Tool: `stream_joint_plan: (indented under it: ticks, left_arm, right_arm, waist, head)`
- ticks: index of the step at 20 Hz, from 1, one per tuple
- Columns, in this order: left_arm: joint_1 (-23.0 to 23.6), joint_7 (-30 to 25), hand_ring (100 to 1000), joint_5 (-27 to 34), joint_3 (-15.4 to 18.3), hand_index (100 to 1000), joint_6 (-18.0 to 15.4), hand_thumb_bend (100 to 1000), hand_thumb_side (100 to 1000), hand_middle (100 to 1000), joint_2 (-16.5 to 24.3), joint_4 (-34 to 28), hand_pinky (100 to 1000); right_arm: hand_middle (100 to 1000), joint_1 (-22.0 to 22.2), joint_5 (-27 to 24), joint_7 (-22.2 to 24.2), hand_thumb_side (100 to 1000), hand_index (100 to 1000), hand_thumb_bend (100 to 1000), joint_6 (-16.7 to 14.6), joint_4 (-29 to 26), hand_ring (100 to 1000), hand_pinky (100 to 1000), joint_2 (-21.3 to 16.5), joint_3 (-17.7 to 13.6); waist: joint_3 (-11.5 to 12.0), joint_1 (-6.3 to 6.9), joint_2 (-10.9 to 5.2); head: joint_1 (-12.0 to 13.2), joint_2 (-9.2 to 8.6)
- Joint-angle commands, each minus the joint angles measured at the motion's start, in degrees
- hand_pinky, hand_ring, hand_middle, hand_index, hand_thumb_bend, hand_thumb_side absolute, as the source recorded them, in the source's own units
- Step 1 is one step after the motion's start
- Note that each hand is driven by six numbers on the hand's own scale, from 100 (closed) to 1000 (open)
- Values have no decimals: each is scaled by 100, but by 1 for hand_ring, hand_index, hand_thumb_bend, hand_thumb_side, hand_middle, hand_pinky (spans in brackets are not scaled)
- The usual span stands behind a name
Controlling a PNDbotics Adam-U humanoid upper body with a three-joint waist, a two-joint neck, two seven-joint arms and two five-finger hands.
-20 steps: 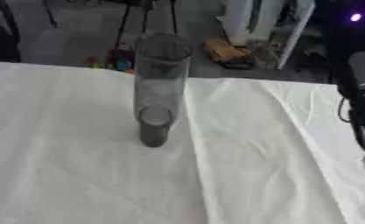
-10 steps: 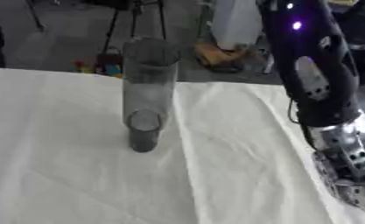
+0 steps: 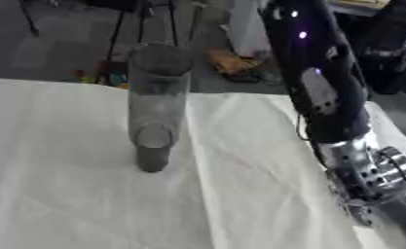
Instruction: Arrange flowers into the vase.
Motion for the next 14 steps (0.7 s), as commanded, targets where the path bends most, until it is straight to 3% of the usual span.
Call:
stream_joint_plan:
  ticks: [1,4,9,14]
  left_arm:
    - [-107,-31,789,23,-13,854,-1,100,607,843,4,-77,755]
    - [-125,-44,790,22,-17,854,3,100,606,843,-12,-77,755]
    - [-131,-43,790,-12,-13,855,2,100,606,844,-29,-77,756]
    - [-161,-51,790,5,-24,856,-3,100,606,844,-51,-77,756]
  right_arm:
    - [100,-76,168,132,100,120,100,-326,-137,100,100,-110,-67]
    - [100,-27,432,173,100,120,100,-447,-176,100,100,-99,-50]
    - [100,114,1411,357,100,121,100,-636,-391,100,100,-119,-4]
    - [100,151,1743,299,100,120,100,-719,-473,100,100,-57,11]
  waist:
    - [-3,39,-87]
    - [-16,42,-48]
    - [-38,43,8]
    - [-14,48,29]
  head:
    - [-54,-105]
    - [-81,-139]
    - [-76,-144]
    - [-127,-171]
